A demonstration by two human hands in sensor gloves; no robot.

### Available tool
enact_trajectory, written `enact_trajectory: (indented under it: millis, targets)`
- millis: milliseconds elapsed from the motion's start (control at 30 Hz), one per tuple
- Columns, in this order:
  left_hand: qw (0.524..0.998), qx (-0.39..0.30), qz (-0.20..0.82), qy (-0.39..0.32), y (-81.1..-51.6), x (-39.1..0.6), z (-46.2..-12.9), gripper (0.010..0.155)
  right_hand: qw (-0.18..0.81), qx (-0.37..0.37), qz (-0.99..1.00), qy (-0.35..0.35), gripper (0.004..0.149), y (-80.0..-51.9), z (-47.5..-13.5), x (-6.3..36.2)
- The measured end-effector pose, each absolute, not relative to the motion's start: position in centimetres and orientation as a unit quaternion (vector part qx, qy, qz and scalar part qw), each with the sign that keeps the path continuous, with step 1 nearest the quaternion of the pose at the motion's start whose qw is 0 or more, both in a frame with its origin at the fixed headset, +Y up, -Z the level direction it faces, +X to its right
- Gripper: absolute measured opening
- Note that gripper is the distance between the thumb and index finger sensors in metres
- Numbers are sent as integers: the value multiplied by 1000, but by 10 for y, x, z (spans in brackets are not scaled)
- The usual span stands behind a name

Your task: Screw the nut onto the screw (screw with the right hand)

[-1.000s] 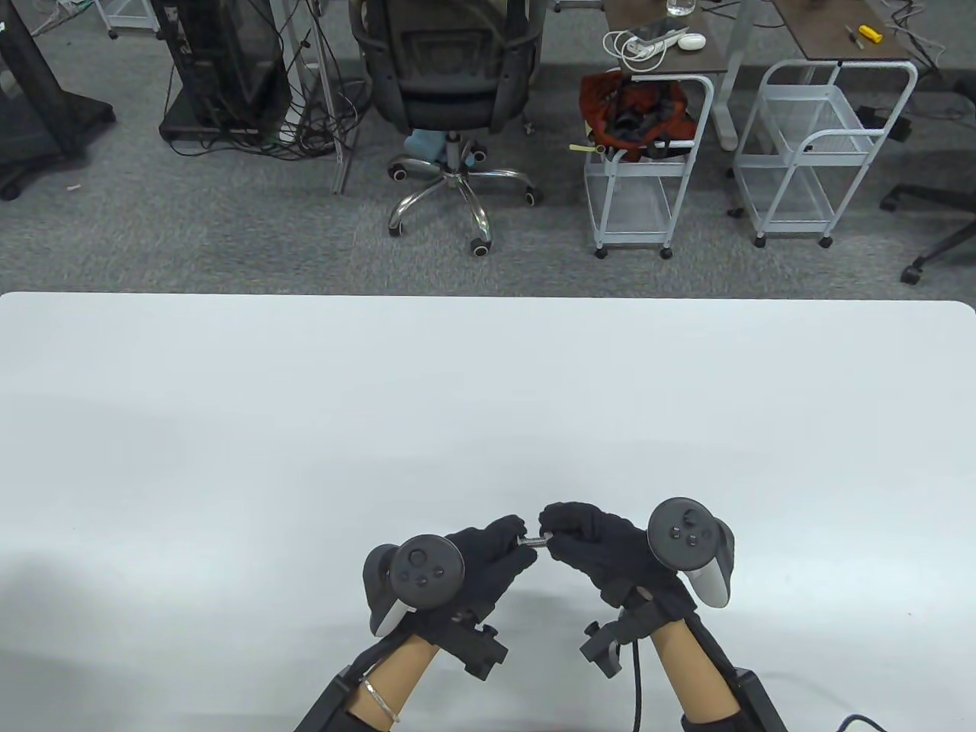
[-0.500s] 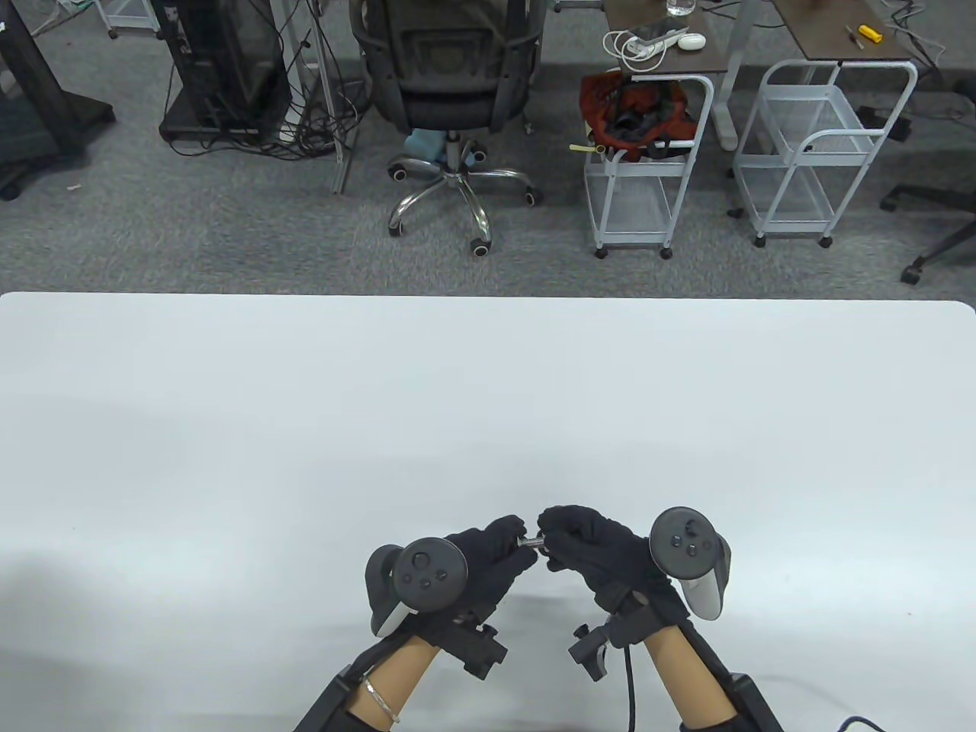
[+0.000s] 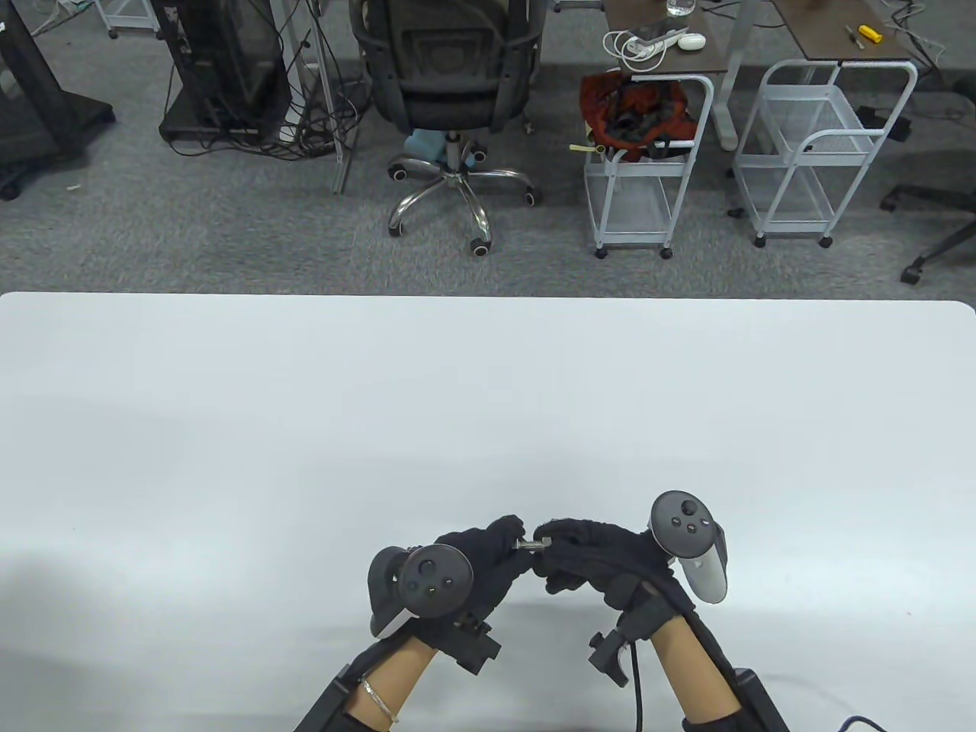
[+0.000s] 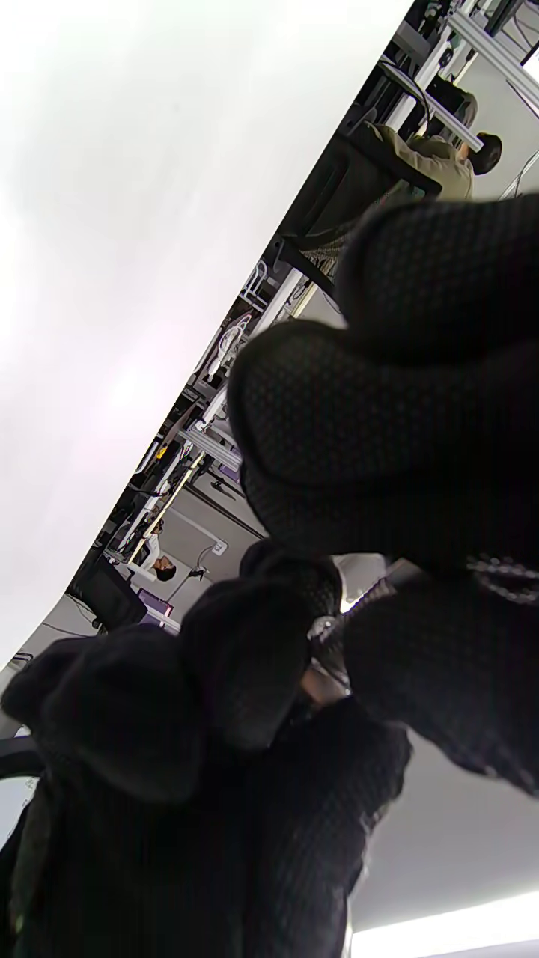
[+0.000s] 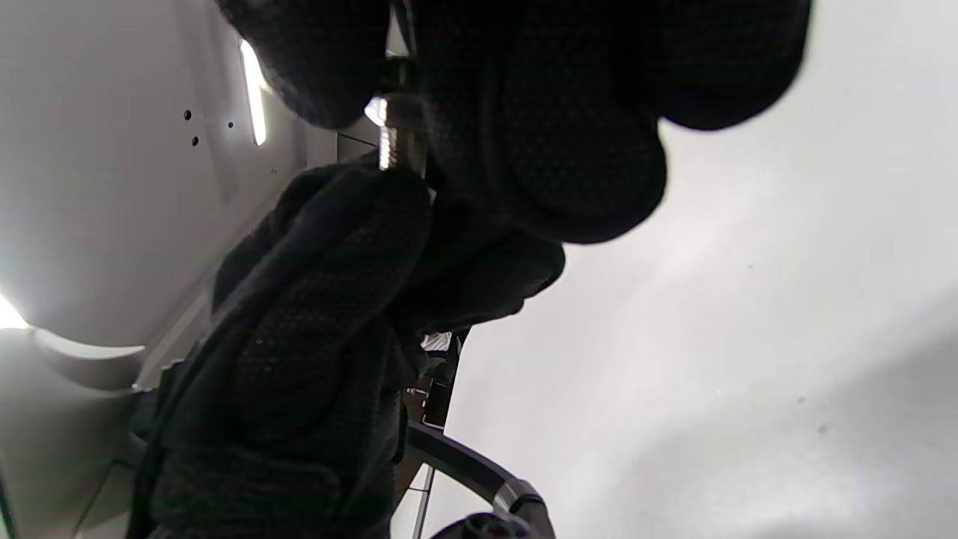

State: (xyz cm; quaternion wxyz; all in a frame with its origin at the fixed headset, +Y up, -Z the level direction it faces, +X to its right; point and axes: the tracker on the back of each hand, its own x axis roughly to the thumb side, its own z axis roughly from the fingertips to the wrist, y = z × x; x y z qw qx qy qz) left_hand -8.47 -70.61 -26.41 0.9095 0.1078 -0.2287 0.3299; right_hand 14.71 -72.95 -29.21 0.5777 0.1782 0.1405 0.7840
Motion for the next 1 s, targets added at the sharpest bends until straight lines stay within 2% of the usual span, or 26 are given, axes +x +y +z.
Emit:
enact_trajectory:
  millis: [167,233,300,367,467,567,633,700,767,867,1000]
  targets:
    - [907,108,328,-240,-706,-83,-264,49,537,150,824,107,49,-729,-290,146]
    - [909,105,328,-235,-706,-83,-264,49,528,159,829,93,55,-726,-289,146]
    - [910,106,326,-233,-707,-83,-264,49,537,194,813,115,59,-724,-290,145]
    - [909,105,326,-237,-707,-83,-264,49,532,202,808,152,53,-723,-290,144]
    - [908,102,324,-248,-706,-81,-264,49,506,179,836,112,51,-723,-291,146]
    - [906,99,330,-245,-706,-80,-263,49,505,174,837,121,54,-724,-290,146]
    - [908,101,325,-242,-706,-81,-263,49,519,207,817,141,62,-722,-290,146]
    - [909,103,324,-240,-706,-81,-263,50,526,221,805,163,56,-720,-291,144]
    - [906,99,334,-242,-705,-81,-263,49,501,214,826,141,53,-719,-291,144]
    - [906,102,331,-244,-705,-80,-263,49,480,196,845,134,53,-718,-290,145]
    - [906,102,331,-242,-705,-81,-263,49,505,228,820,144,60,-717,-290,144]
